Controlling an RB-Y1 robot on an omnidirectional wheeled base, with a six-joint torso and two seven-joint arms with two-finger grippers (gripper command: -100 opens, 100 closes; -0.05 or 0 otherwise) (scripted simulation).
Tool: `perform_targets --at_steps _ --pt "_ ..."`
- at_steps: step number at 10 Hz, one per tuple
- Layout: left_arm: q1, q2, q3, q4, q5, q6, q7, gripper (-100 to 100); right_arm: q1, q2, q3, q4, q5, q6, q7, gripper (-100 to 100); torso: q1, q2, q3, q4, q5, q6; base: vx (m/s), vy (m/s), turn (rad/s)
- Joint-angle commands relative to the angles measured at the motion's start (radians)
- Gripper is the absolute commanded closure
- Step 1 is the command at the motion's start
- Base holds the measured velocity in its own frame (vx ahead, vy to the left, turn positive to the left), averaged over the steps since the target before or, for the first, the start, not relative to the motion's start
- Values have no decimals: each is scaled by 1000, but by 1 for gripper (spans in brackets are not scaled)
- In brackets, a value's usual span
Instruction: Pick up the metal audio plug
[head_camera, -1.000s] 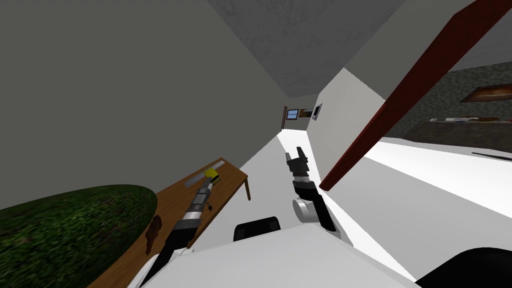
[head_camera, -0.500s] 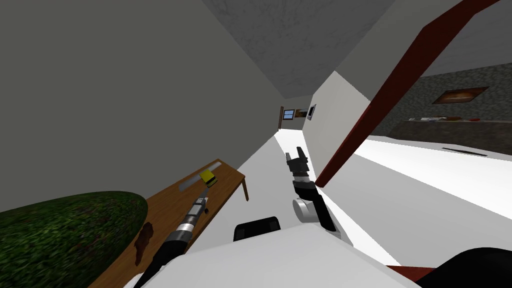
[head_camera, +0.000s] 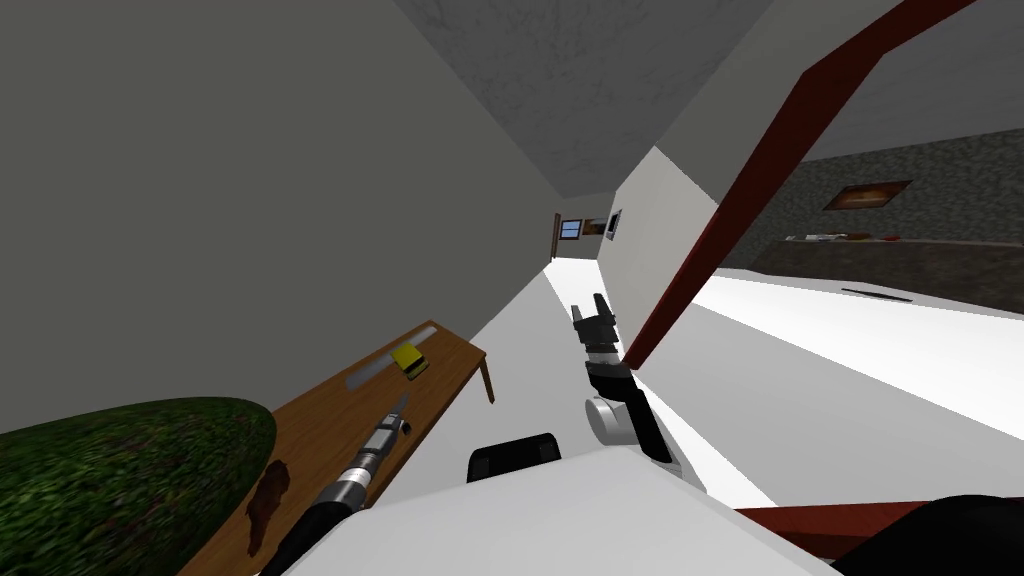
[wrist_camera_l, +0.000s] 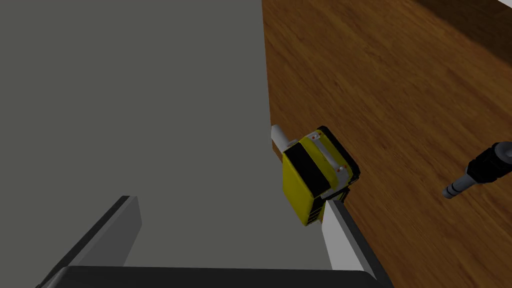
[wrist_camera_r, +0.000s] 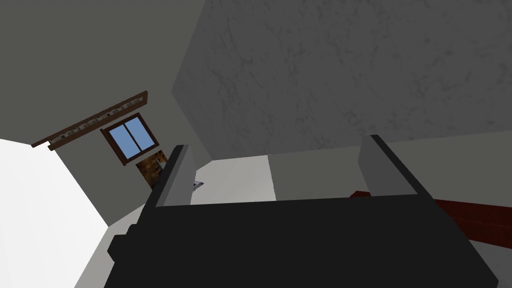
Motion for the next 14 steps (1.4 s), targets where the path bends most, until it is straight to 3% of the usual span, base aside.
perform_targets --at_steps 1,3,6,8,9,11,12,14 --pt "9 19 2 -4 13 30 5 -100 0 0 0 0 0 0 0 0 0 0 0 0 0 0 1 0 -54" --pt "24 79 -7 38 62 92 12 -100 0 0 0 0 0 0 0 0 0 0 0 0 0 0 5 4 -140" --pt "30 107 -14 58 89 132 14 -100 0 0 0 0 0 0 0 0 1 -1 0 0 0 0 9 13 -80" --pt "36 155 -33 91 146 194 14 -100 0 0 0 0 0 0 0 0 1 -1 0 0 0 0 15 20 -178" --pt "36 155 -33 91 146 206 14 -100 0 0 0 0 0 0 0 0 2 -1 -1 0 0 0 20 27 -74" --pt "36 196 -58 118 206 271 9 -100 0 0 0 0 0 0 0 0 2 -2 -1 0 0 0 28 31 -187" --pt "36 196 -58 118 206 282 9 -100 0 0 0 0 0 0 0 0 3 -2 -1 0 1 0 25 38 -76" --pt "31 230 -87 140 269 348 0 -100 0 0 0 0 0 0 0 0 2 -2 -1 0 1 0 23 43 -214"
